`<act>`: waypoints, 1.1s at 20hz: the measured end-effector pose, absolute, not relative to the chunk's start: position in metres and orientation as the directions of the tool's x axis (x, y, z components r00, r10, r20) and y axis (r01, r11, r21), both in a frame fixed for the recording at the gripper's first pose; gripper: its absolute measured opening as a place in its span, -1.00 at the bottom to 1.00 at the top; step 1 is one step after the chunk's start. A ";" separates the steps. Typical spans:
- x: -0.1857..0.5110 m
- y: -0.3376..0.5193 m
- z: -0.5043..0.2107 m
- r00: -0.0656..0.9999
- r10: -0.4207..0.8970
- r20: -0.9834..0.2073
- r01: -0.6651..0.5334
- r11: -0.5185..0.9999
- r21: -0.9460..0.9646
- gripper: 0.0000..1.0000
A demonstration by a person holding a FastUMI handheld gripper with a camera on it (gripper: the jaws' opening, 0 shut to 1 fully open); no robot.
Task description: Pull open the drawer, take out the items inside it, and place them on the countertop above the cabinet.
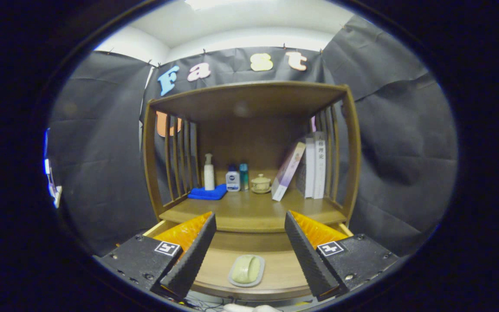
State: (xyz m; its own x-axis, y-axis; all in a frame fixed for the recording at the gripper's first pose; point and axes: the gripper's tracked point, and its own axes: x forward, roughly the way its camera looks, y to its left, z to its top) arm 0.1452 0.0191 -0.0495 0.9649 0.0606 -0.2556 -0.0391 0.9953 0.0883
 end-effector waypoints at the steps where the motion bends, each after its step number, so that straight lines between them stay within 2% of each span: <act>1: 0.155 0.023 -0.052 0.954 0.074 -0.292 -0.049 0.995 0.091 1.00; 5: 0.190 0.027 -0.077 0.882 0.066 -0.466 -0.041 0.997 0.064 1.00; 8: 0.199 0.029 -0.105 0.787 0.063 -0.614 -0.015 0.996 0.083 0.98; 11: 0.203 0.024 -0.139 0.681 0.042 -0.731 0.006 0.998 0.063 0.80; 17: 0.188 0.029 -0.206 0.445 0.051 -0.894 0.030 0.997 0.072 0.60; 22: 0.183 0.023 -0.237 0.298 0.017 -0.954 0.109 0.993 0.052 0.18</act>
State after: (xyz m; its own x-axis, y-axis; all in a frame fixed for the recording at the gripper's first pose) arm 0.1826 0.0232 -0.2370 0.2983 0.0169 -0.9543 0.1091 0.9927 0.0517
